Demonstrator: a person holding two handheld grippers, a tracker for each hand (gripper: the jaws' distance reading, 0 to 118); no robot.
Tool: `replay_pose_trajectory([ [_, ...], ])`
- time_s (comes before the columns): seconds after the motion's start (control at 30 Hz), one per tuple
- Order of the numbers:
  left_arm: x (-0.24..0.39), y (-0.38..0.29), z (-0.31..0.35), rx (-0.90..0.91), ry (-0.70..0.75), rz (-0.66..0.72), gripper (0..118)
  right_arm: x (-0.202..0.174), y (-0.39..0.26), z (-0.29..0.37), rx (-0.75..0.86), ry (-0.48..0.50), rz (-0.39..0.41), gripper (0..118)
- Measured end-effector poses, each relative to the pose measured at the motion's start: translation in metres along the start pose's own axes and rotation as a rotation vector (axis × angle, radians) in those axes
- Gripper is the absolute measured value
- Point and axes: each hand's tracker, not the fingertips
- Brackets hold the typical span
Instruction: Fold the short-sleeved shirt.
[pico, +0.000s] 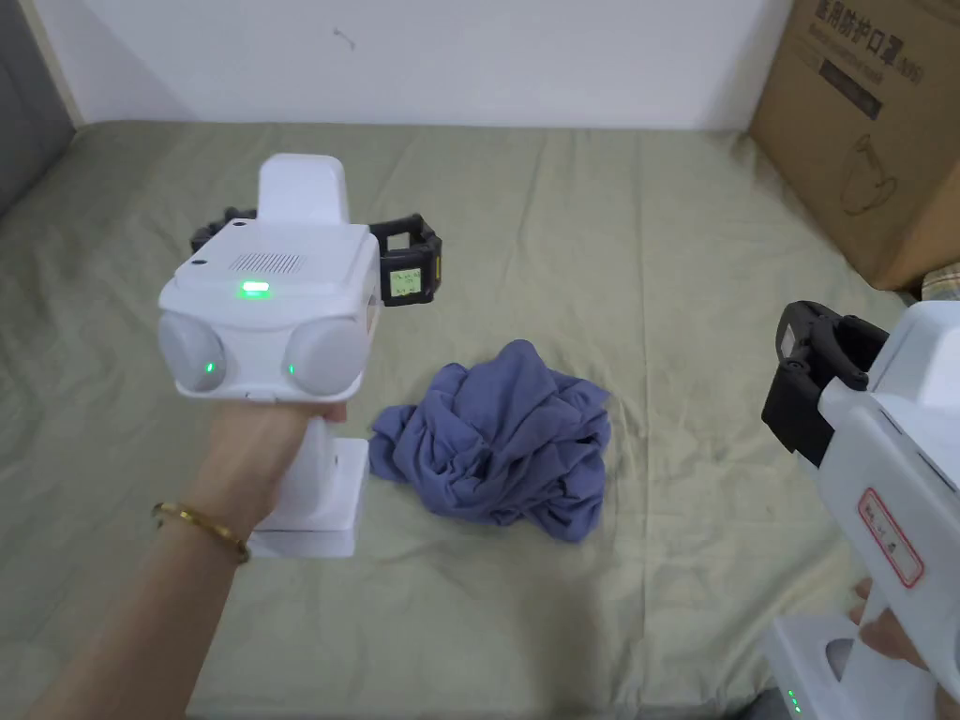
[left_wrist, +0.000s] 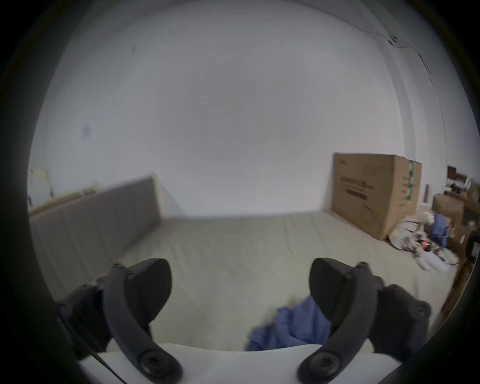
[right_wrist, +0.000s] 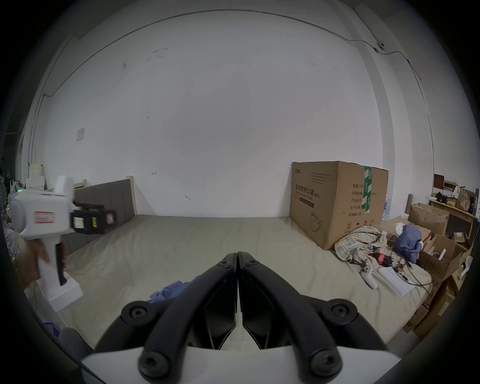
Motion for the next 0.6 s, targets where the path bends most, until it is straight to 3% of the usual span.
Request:
replay_pose_trajectory([
  [0.07,-0.009,-0.002,0.014,0.068,0.030,-0.031,69,-0.008,0.001,-0.004,0.016,0.026,-0.023,0],
  [0.13,-0.014,-0.007,0.012,0.132,0.055,0.035,27,-0.015,0.001,-0.009,0.025,0.036,-0.036,0],
  [0.23,-0.024,-0.023,0.035,0.112,0.035,0.072,4,-0.026,-0.001,-0.011,0.039,0.037,-0.027,0],
  [0.33,-0.022,-0.041,0.019,0.128,0.058,0.065,0,-0.037,-0.007,-0.009,0.045,0.038,-0.022,0],
  [0.37,-0.022,-0.042,0.055,0.168,0.079,0.057,0,-0.039,-0.010,-0.008,0.045,0.038,-0.023,0],
  [0.6,-0.014,-0.067,0.073,0.108,0.029,0.065,0,-0.043,-0.026,-0.008,0.013,0.047,-0.037,0],
])
